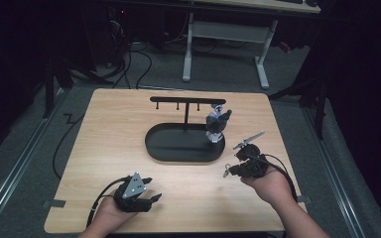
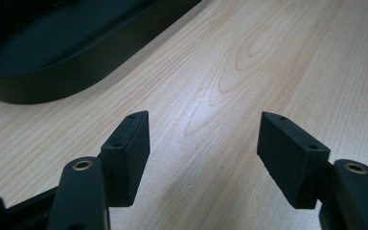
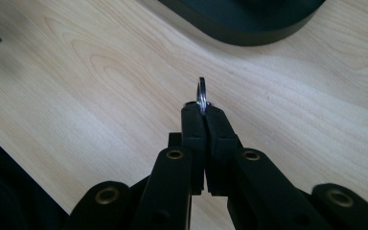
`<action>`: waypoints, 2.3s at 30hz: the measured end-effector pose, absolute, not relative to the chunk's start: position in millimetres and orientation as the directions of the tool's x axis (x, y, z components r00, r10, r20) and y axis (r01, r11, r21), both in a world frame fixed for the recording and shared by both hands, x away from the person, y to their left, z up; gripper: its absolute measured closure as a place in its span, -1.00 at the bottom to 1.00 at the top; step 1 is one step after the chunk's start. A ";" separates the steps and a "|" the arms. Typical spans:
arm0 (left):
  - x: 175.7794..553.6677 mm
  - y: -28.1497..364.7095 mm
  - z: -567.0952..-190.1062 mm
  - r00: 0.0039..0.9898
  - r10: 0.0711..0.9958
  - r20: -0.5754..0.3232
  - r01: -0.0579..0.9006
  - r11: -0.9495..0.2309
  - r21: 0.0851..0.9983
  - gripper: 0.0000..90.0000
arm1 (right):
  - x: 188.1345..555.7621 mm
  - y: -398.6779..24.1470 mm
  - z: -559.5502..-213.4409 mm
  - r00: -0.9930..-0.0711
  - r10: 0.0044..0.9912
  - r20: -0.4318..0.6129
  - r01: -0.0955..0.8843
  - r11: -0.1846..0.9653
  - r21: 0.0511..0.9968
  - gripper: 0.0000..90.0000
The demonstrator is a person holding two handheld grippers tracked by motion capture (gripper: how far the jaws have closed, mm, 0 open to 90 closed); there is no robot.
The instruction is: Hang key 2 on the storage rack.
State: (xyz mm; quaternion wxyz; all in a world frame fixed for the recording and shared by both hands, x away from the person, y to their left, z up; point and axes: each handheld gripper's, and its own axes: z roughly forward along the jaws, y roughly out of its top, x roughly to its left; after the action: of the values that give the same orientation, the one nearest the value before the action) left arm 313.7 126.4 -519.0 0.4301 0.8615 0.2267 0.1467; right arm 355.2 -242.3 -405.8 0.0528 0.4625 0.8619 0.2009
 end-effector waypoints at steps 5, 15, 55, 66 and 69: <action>311.4 134.4 -518.3 0.843 0.533 0.064 0.270 -0.523 0.808 -0.19 | 364.0 -236.6 -400.3 -0.570 0.815 0.105 0.774 0.490 0.402 0.98; 309.2 137.2 -516.8 0.837 0.544 0.064 0.276 -0.519 0.809 -0.18 | 389.5 -221.3 -386.5 -0.591 0.802 0.092 0.757 0.512 0.406 0.98; 310.5 137.8 -517.6 0.840 0.539 0.060 0.277 -0.522 0.807 -0.18 | 485.5 -164.8 -326.4 -0.583 0.807 0.088 0.744 0.488 0.456 0.98; 310.5 137.7 -517.9 0.843 0.535 0.059 0.276 -0.524 0.806 -0.18 | 501.9 -164.4 -329.0 -0.568 0.816 0.110 0.754 0.461 0.468 0.98; 310.5 137.7 -518.2 0.841 0.537 0.061 0.275 -0.523 0.807 -0.18 | 504.9 -166.1 -330.2 -0.562 0.819 0.117 0.759 0.455 0.467 0.98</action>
State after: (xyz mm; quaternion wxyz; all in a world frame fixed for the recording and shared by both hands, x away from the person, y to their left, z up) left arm 310.5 137.7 -518.2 0.4275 0.8590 0.2364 0.1532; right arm 504.9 -166.1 -330.2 0.0622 0.4636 0.8506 0.2403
